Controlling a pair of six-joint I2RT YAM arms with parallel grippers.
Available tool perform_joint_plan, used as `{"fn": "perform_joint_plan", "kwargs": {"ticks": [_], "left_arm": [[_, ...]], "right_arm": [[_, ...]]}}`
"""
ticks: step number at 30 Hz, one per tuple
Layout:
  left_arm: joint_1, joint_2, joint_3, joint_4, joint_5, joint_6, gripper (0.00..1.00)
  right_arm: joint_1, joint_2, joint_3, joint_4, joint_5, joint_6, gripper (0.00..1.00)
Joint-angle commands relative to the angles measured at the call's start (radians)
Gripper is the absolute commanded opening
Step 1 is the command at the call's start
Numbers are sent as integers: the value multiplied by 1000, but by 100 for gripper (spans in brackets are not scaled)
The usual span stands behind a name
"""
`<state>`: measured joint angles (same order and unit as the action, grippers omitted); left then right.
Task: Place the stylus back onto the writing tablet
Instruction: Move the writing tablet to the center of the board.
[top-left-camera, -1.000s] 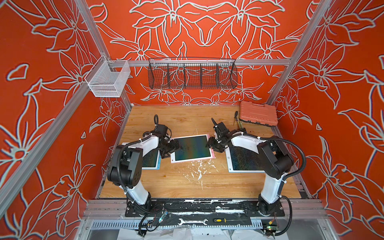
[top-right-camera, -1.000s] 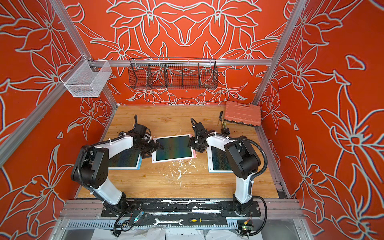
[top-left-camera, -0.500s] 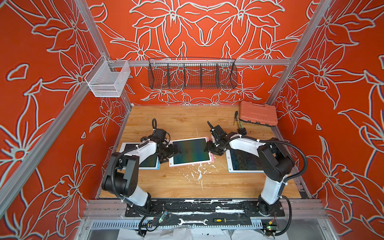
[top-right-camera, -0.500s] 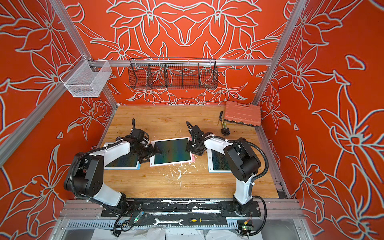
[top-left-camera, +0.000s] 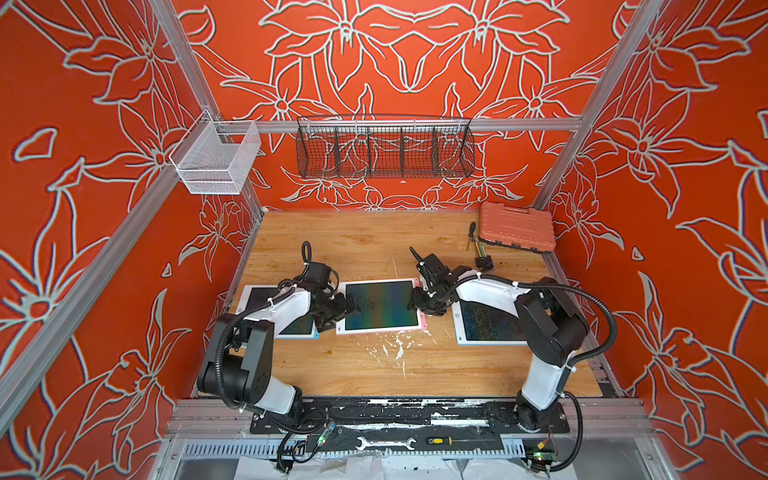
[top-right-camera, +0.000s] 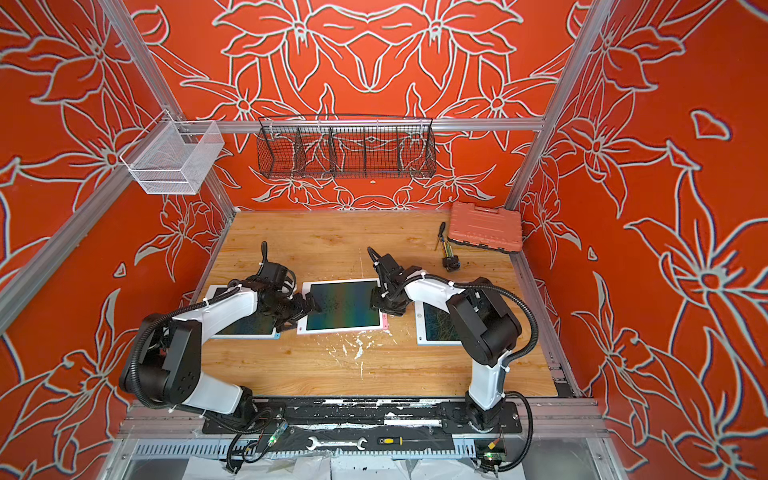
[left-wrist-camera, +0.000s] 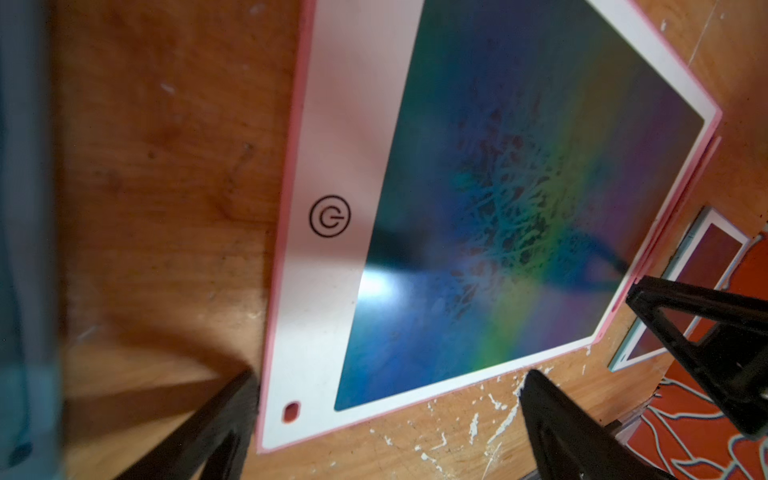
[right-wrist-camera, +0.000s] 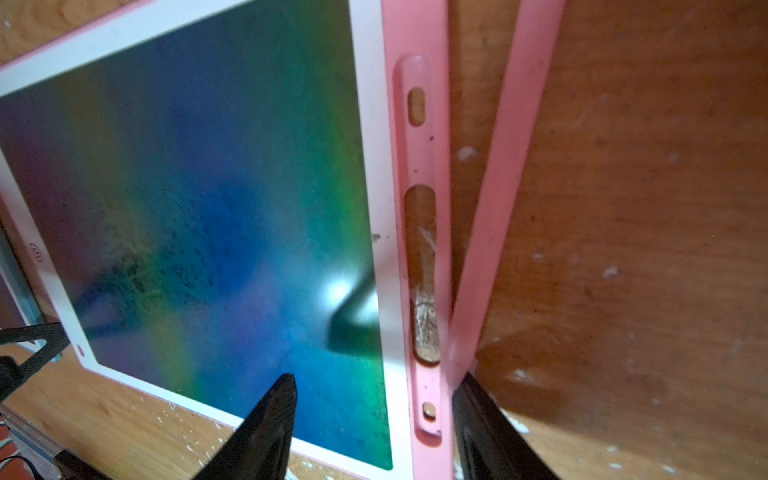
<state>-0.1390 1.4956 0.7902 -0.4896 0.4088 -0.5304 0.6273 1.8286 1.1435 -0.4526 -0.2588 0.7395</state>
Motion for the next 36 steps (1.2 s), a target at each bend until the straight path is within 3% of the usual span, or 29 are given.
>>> {"fn": "perform_joint_plan", "kwargs": {"ticks": [1,19,36], "left_arm": [[-8,9,-31,-75,-40,-18,98],[-7,-12,-23,-115,-73,-4,97],[-7,-97,57,-245,-141,19,97]], "right_arm": [[20,19,-31,-97,10,6,62],[20,-20,-30,-115,46,18,63],[20,-99,-5,-207,110,10,71]]}}
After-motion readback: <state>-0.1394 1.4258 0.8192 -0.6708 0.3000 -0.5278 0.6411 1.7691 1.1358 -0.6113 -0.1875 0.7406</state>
